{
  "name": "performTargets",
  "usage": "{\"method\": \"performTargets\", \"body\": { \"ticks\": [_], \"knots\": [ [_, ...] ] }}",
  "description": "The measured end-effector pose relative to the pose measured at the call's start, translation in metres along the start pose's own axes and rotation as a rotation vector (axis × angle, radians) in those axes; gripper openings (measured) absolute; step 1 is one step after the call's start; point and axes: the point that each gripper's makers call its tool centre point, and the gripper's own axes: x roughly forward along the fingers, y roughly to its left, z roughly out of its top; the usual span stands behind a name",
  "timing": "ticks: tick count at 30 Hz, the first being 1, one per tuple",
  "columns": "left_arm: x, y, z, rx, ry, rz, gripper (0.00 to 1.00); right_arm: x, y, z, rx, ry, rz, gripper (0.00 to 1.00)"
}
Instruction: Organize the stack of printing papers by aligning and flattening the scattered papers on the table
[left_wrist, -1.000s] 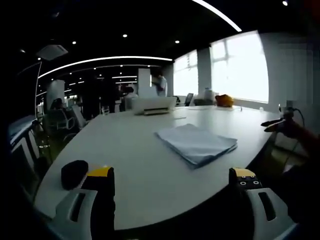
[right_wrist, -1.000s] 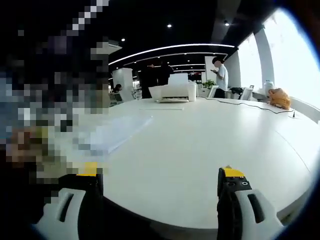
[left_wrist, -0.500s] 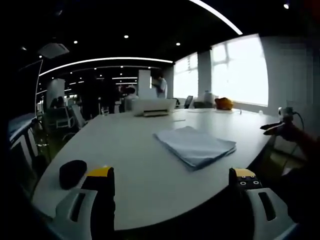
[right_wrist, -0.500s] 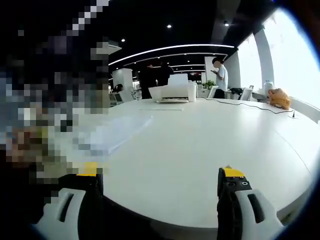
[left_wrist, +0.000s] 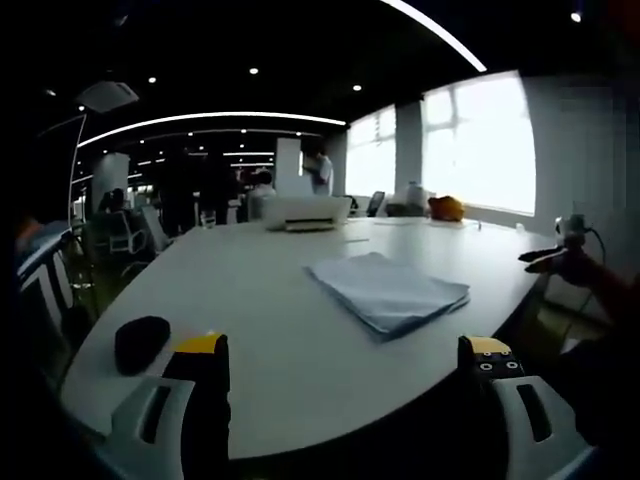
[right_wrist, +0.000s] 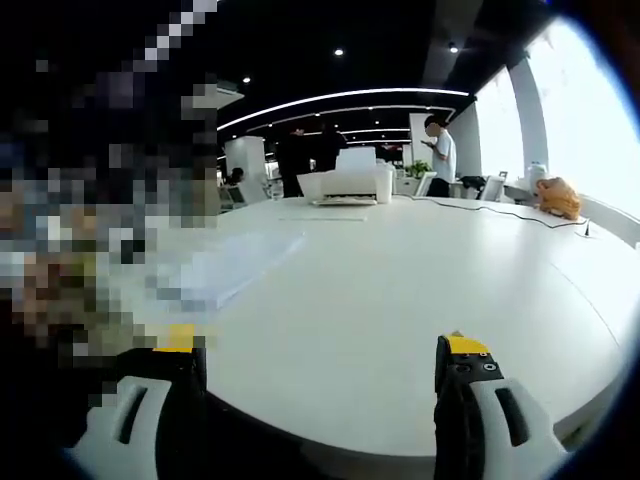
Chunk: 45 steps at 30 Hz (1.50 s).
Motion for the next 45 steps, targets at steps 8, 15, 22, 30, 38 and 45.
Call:
{"method": "performTargets", "body": {
  "ticks": [8, 15, 22, 30, 38, 45],
  "knots": [
    [0.0010, -0.0010, -0.0016, -0.003, 0.004, -0.003, 0.97, 0.0003, 0.0004, 0.0006, -0.003, 0.000, 0.003, 0.90],
    [0.0017, -0.0027, -0.0025, -0.003, 0.004, -0.006, 0.97, -0.0010, -0.0007, 0.0008, 0.001, -0.003, 0.000, 0.90],
    [0.0014, -0.0049, -0.0022, 0.000, 0.003, -0.010, 0.97, -0.0013, -0.0014, 0.0007, 0.002, -0.004, -0.001, 0.90],
    [0.0023, -0.0050, -0.0034, -0.003, 0.002, -0.013, 0.97, 0.0004, -0.0011, 0.0000, 0.002, 0.002, -0.003, 0.90],
    [0.0014, -0.0025, -0.0050, 0.005, 0.005, -0.004, 0.97, 0.0024, 0.0010, -0.0002, -0.002, 0.006, 0.001, 0.90],
    [0.0012, -0.0036, -0.0042, 0.009, 0.002, -0.005, 0.97, 0.0010, 0.0008, 0.0002, -0.002, 0.004, 0.001, 0.90]
  ]
}}
